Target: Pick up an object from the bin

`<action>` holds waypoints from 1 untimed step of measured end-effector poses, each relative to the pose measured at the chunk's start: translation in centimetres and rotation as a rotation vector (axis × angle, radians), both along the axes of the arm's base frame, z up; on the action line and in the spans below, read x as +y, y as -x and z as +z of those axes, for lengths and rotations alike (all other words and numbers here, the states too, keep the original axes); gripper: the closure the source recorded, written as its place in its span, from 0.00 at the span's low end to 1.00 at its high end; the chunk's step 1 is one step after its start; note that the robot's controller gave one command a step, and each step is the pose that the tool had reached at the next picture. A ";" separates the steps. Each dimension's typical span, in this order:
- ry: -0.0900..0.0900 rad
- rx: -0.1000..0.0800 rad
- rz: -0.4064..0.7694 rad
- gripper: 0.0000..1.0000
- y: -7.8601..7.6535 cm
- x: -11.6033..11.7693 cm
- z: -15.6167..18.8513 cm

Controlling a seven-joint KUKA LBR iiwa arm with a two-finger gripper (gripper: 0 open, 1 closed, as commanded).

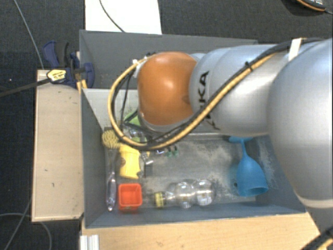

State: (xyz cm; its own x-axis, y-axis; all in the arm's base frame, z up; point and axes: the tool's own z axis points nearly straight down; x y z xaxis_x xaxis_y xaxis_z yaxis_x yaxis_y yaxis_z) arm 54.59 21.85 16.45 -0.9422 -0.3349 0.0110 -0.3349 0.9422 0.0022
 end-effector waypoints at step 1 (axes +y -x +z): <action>-0.005 -0.011 0.082 0.00 -0.8 -2.2 -7.4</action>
Offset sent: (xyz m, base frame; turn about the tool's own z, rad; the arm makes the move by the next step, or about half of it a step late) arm 0.0120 -0.0086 0.0031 -0.2059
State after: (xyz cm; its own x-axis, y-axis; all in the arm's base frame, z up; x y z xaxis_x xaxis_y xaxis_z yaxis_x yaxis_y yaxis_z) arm 55.34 19.64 9.05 -0.9115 -0.4112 -0.0010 -0.4112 0.9115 0.0025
